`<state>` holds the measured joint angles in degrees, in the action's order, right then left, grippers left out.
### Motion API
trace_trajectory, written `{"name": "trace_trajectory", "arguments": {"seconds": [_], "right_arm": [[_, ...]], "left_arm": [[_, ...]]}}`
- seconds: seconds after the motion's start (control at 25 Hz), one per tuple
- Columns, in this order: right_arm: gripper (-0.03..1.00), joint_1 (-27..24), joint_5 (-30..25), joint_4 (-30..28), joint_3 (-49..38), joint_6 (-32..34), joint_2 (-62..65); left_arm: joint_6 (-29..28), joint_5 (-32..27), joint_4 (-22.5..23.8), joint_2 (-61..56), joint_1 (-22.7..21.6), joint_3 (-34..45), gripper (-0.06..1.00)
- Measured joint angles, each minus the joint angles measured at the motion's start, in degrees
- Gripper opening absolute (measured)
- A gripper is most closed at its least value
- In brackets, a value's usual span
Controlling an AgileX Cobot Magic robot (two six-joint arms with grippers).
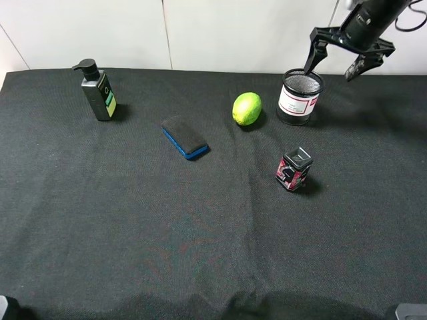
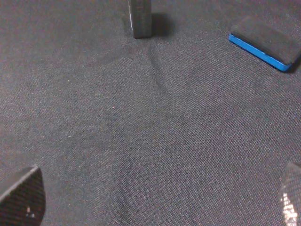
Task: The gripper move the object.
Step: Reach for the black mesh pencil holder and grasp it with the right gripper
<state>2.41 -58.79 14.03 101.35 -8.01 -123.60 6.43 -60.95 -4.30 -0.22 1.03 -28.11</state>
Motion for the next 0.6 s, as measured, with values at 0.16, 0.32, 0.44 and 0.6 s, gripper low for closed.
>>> {"name": "trace_trajectory", "arguments": {"seconds": [0.16,0.32,0.44,0.6], "right_arm": [[0.69,0.00,0.37,-0.06,0.00,0.00,-1.69],[0.69,0.00,0.60,-0.06,0.00,0.00,-3.82],[0.69,0.00,1.51,-0.06,0.00,0.00,-5.18],[0.69,0.00,1.72,-0.06,0.00,0.00,-6.86]], "left_arm": [[0.00,0.00,0.00,0.00,0.00,0.00,1.00],[0.00,0.00,0.00,0.00,0.00,0.00,1.00],[0.00,0.00,0.00,0.00,0.00,0.00,1.00],[0.00,0.00,0.00,0.00,0.00,0.00,1.00]]}}
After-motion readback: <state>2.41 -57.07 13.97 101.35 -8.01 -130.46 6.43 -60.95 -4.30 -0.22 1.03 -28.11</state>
